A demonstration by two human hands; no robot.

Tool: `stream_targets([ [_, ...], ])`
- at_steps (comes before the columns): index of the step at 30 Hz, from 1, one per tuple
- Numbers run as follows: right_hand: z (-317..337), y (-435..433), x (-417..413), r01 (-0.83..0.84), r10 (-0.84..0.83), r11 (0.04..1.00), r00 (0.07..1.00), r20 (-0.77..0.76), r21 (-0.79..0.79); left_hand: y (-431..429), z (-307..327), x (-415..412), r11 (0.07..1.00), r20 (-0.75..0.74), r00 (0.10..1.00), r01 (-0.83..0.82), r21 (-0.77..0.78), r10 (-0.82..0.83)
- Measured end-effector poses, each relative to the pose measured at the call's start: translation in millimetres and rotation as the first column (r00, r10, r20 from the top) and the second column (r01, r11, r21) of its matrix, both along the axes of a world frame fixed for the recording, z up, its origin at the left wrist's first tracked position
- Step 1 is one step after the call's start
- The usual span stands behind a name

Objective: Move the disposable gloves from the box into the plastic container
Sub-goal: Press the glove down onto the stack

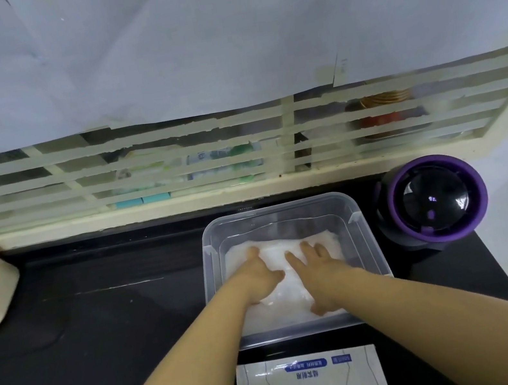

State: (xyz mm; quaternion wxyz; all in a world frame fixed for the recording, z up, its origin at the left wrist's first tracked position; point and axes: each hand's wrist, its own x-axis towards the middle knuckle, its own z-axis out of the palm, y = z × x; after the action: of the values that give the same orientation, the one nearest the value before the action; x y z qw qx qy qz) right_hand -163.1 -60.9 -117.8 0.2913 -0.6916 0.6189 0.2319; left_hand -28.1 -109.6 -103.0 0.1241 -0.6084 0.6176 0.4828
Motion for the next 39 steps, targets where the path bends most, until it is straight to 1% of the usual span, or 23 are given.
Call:
stream_targets([
  [2, 4, -1, 0, -0.017, 0.017, 1.000, 1.000, -0.007, 0.003, -1, 3, 0, 0.995, -0.018, 0.996, -0.090, 0.033, 0.091],
  [3, 9, -1, 0, -0.025, 0.025, 1.000, 1.000, -0.005, -0.001, -1, 7, 1, 0.993, -0.027, 0.994, -0.107, 0.044, 0.108],
  [4, 15, 0, -1, -0.036, 0.036, 0.999, 0.999, 0.001, -0.015, 0, 13, 3, 0.996, -0.027, 0.996, -0.084, 0.042, 0.085],
  [6, 32, 2, -4, -0.055, 0.057, 0.996, 0.998, 0.032, -0.076, 2, 29, 7, 0.999, 0.009, 0.999, 0.052, -0.015, -0.052],
  [8, 56, 11, -4, -0.056, 0.078, 0.977, 0.992, 0.101, -0.207, 12, 49, 16, 0.975, 0.009, 0.985, 0.170, -0.143, -0.171],
  [9, 69, 15, -4, -0.038, 0.086, 0.957, 0.984, 0.158, -0.289, 18, 58, 19, 0.957, -0.025, 0.979, 0.193, -0.217, -0.204],
  [11, 94, 31, -3, 0.014, 0.126, 0.900, 0.948, 0.292, -0.435, 35, 76, 29, 0.902, -0.102, 0.961, 0.199, -0.384, -0.256],
  [12, 105, 41, -1, 0.009, 0.175, 0.879, 0.924, 0.339, -0.477, 45, 84, 36, 0.866, -0.131, 0.951, 0.192, -0.462, -0.281],
  [14, 119, 65, 3, -0.093, 0.296, 0.879, 0.875, 0.384, -0.467, 62, 94, 49, 0.800, -0.174, 0.928, 0.176, -0.574, -0.329],
  [16, 114, 90, 9, -0.259, 0.420, 0.876, 0.824, 0.381, -0.407, 83, 97, 63, 0.758, -0.212, 0.910, 0.149, -0.635, -0.356],
  [18, 91, 108, 14, -0.403, 0.506, 0.849, 0.807, 0.305, -0.342, 102, 93, 73, 0.719, -0.197, 0.896, 0.171, -0.673, -0.397],
  [20, 61, 117, 17, -0.530, 0.585, 0.795, 0.798, 0.144, -0.295, 119, 83, 79, 0.695, -0.124, 0.878, 0.271, -0.666, -0.462],
  [21, 49, 119, 19, -0.560, 0.599, 0.781, 0.797, 0.078, -0.277, 126, 76, 80, 0.685, -0.077, 0.862, 0.341, -0.643, -0.501],
  [22, 40, 119, 21, -0.561, 0.591, 0.784, 0.805, 0.044, -0.266, 131, 69, 80, 0.669, -0.022, 0.839, 0.419, -0.614, -0.544],
  [24, 29, 120, 26, -0.559, 0.586, 0.789, 0.809, 0.040, -0.255, 141, 49, 83, 0.623, 0.113, 0.780, 0.570, -0.535, -0.616],
  [26, 22, 120, 31, -0.595, 0.617, 0.757, 0.787, -0.004, -0.270, 147, 28, 87, 0.604, 0.244, 0.729, 0.673, -0.427, -0.640],
  [28, 19, 120, 38, -0.604, 0.616, 0.745, 0.786, -0.054, -0.281, 151, 16, 92, 0.634, 0.314, 0.721, 0.693, -0.344, -0.618],
  [31, 20, 122, 43, -0.633, 0.664, 0.681, 0.746, -0.056, -0.368, 152, 8, 96, 0.658, 0.321, 0.736, 0.677, -0.330, -0.596],
  [34, 22, 126, 41, -0.629, 0.642, 0.707, 0.763, -0.081, -0.322, 153, 7, 96, 0.658, 0.326, 0.729, 0.684, -0.316, -0.601],
  [37, 36, 130, 34, -0.608, 0.645, 0.711, 0.764, -0.017, -0.354, 152, 8, 95, 0.655, 0.348, 0.720, 0.693, -0.301, -0.601],
  [39, 51, 132, 28, -0.543, 0.631, 0.723, 0.771, 0.089, -0.427, 153, 8, 94, 0.650, 0.355, 0.715, 0.697, -0.302, -0.602],
])
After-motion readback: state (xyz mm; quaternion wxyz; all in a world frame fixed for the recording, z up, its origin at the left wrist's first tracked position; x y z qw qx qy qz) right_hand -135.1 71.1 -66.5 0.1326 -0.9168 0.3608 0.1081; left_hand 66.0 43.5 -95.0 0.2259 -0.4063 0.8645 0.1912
